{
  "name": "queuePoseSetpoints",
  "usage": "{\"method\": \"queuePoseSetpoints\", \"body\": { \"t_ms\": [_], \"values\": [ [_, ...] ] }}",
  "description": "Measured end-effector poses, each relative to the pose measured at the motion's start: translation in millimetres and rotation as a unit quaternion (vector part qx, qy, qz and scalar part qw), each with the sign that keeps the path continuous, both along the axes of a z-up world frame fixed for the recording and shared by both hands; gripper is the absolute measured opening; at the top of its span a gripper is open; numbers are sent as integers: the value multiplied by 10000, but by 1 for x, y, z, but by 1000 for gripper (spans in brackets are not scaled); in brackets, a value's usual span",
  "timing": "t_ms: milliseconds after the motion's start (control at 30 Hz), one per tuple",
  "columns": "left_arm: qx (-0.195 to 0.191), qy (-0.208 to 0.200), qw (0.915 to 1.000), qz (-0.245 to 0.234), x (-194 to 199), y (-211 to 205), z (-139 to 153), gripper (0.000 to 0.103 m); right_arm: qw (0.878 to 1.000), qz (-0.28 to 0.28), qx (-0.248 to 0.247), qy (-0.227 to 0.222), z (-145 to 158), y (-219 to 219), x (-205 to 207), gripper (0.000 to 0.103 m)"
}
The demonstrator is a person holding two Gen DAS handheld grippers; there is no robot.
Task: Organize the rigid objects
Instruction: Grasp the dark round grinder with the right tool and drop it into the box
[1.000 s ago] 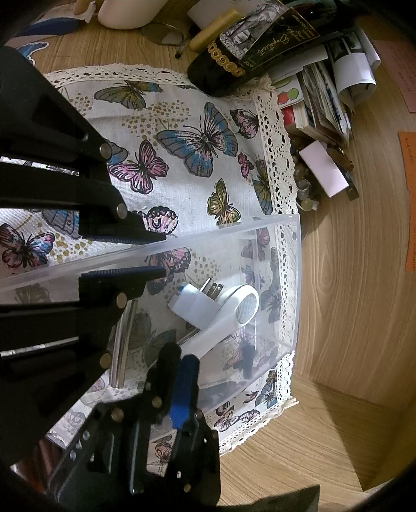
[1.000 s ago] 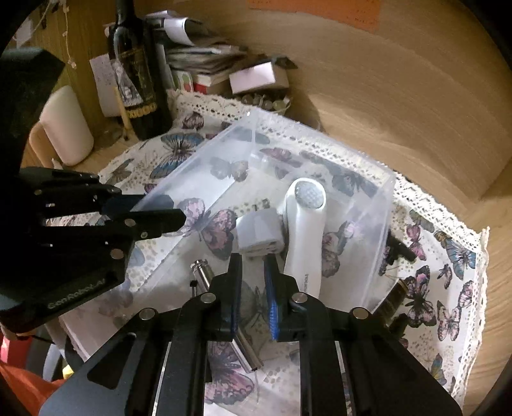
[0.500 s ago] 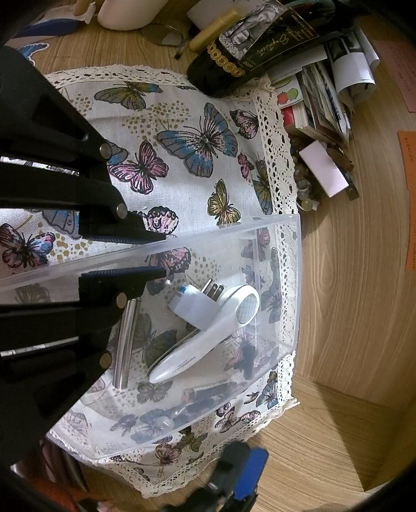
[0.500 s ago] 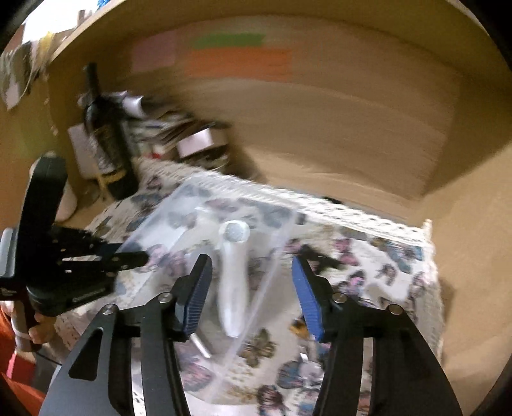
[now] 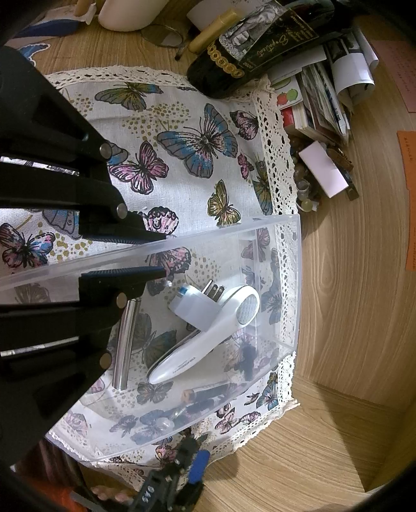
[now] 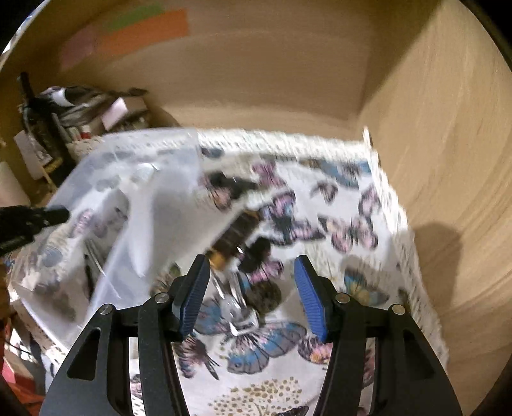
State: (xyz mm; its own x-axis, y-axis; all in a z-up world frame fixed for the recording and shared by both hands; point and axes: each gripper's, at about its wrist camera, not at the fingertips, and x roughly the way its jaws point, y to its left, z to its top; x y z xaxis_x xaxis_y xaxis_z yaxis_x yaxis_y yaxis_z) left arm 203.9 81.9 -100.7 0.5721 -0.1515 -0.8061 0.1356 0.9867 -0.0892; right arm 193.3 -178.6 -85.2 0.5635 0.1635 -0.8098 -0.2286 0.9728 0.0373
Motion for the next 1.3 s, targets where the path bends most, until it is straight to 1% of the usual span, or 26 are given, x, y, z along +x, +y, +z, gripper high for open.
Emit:
{"method": "queuePoseSetpoints", "body": {
  "t_ms": [167,233,267,300,333,367,400,467,600,900,1167,1300],
  "values": [
    [1,-1,10000,2,0,0,0,13,9992,-218,81,316,-25,-15,4,51],
    [2,-3,10000,2,0,0,0,13,9988,-260,124,404,-33,-18,7,45],
    [5,-3,10000,0,0,0,0,13,9987,-260,159,414,-34,-18,9,44],
    [5,-2,10000,0,0,0,0,13,9985,-274,149,446,-36,-18,10,40],
    [7,-1,10000,-3,0,0,0,13,9983,-260,177,483,-38,-18,11,31],
    [7,-1,10000,-3,0,0,0,13,9980,-212,252,531,-40,-18,13,28],
    [8,-1,10000,-3,0,0,0,13,9979,-201,300,539,-40,-17,13,28],
    [6,-2,10000,-4,0,0,0,13,9984,-241,248,448,-37,-17,12,27],
    [3,-3,10000,0,0,0,0,13,9992,-222,199,261,-26,-15,9,26],
    [3,-3,10000,-3,0,-1,0,13,9991,7,291,-317,20,-4,6,26],
    [-2,-7,10000,2,0,-1,0,13,9955,390,445,-743,56,22,5,26],
    [-1,-5,10000,2,1,-1,0,13,9931,605,476,-884,66,37,4,26]
  ]
}}
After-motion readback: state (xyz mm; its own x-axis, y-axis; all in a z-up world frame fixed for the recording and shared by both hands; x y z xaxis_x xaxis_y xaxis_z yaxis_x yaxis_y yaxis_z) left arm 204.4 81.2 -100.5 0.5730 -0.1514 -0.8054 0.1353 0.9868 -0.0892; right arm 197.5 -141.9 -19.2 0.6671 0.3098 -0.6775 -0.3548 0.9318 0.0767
